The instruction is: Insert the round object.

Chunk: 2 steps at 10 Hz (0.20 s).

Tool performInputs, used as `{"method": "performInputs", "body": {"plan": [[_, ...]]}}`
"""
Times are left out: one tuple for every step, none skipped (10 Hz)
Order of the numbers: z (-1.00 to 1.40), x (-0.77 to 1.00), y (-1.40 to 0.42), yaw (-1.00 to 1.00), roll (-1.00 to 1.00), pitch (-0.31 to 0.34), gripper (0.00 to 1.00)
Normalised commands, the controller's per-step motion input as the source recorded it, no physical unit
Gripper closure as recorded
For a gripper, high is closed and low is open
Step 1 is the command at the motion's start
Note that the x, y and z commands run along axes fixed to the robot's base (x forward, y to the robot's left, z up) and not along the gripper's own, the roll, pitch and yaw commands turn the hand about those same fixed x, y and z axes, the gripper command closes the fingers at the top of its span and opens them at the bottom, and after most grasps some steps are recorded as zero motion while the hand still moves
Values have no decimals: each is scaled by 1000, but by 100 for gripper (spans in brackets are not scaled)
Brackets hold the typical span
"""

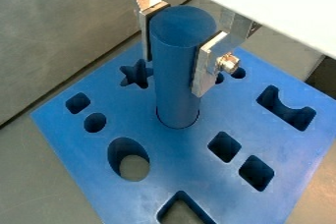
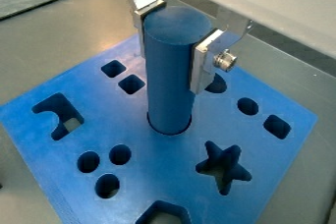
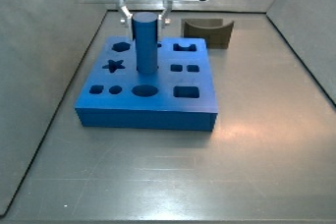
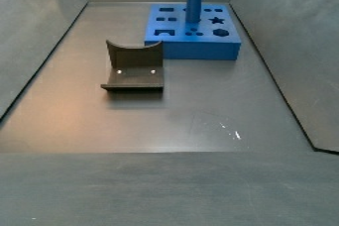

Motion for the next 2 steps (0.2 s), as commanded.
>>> {"method": "performInputs", "body": {"plan": [[0,0,0,0,0,21,100],[0,0,0,0,0,0,100]]}}
